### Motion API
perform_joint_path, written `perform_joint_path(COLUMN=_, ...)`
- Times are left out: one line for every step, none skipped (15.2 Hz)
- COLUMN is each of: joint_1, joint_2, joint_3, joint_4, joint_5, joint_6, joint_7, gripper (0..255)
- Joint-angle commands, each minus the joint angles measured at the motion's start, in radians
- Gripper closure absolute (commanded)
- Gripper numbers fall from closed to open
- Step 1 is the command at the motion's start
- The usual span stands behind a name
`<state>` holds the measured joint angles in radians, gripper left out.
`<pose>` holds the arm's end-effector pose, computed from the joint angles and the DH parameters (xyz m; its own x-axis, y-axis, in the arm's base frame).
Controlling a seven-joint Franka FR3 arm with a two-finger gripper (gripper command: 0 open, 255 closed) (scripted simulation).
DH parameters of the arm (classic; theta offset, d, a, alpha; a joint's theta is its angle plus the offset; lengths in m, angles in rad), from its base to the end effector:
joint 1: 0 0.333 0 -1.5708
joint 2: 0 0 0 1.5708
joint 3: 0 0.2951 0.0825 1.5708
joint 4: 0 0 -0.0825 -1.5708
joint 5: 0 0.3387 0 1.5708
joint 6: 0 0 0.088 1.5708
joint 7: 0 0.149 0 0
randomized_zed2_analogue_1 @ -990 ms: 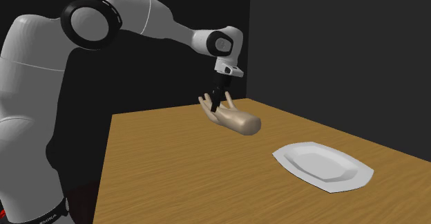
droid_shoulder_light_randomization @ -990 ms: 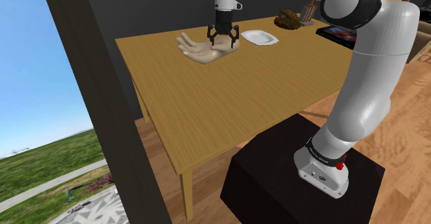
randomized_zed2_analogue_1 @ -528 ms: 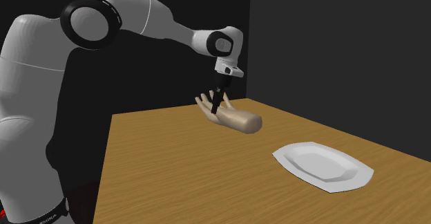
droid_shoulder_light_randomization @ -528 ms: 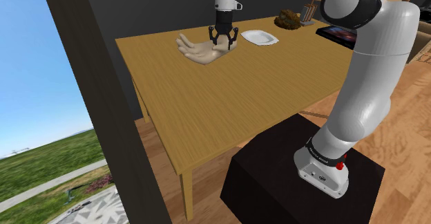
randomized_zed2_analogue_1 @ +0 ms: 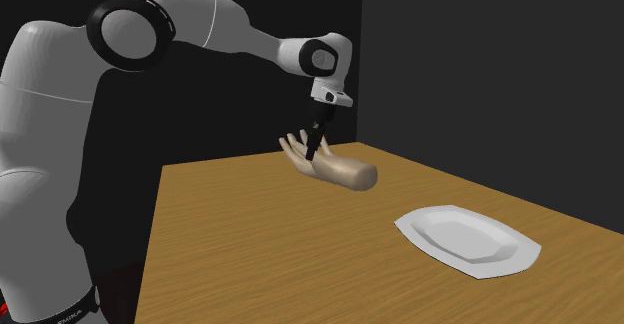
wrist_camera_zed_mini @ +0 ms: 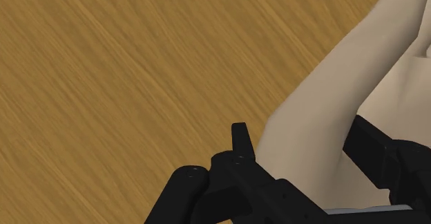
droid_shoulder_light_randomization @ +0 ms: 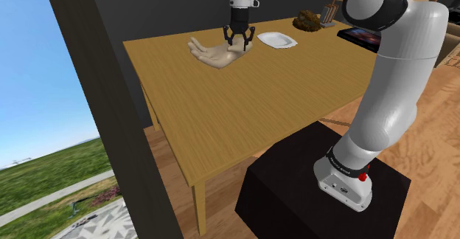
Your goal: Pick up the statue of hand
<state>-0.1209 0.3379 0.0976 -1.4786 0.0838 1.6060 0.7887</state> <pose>0.5792 -0.0073 0.4193 0.6546 -0.7212 -0.2267 -0.7282 -0.6821 0.0674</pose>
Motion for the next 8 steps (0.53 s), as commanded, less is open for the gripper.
perform_joint_path(joint_1=0.001, joint_2=0.002, joint_3=0.001, joint_4=0.030, joint_5=0.000, joint_6=-0.028, joint_7=0.002, gripper=255)
perform_joint_path(joint_1=0.001, joint_2=0.002, joint_3=0.001, joint_4=0.043, joint_5=0.000, joint_6=-0.041, joint_7=0.004, gripper=255)
perform_joint_path(joint_1=0.001, joint_2=0.002, joint_3=0.001, joint_4=0.057, joint_5=0.000, joint_6=-0.055, joint_7=0.005, gripper=255)
perform_joint_path(joint_1=0.001, joint_2=0.003, joint_3=0.001, joint_4=0.071, joint_5=0.000, joint_6=-0.068, joint_7=0.006, gripper=255)
perform_joint_path(joint_1=0.001, joint_2=0.004, joint_3=0.001, joint_4=0.086, joint_5=0.000, joint_6=-0.082, joint_7=0.008, gripper=255)
perform_joint_path(joint_1=0.001, joint_2=0.005, joint_3=0.002, joint_4=0.101, joint_5=0.000, joint_6=-0.096, joint_7=0.009, gripper=255)
perform_joint_path(joint_1=0.001, joint_2=0.006, joint_3=0.002, joint_4=0.117, joint_5=0.000, joint_6=-0.110, joint_7=0.010, gripper=255)
perform_joint_path(joint_1=0.001, joint_2=0.008, joint_3=0.002, joint_4=0.133, joint_5=0.000, joint_6=-0.124, joint_7=0.012, gripper=255)
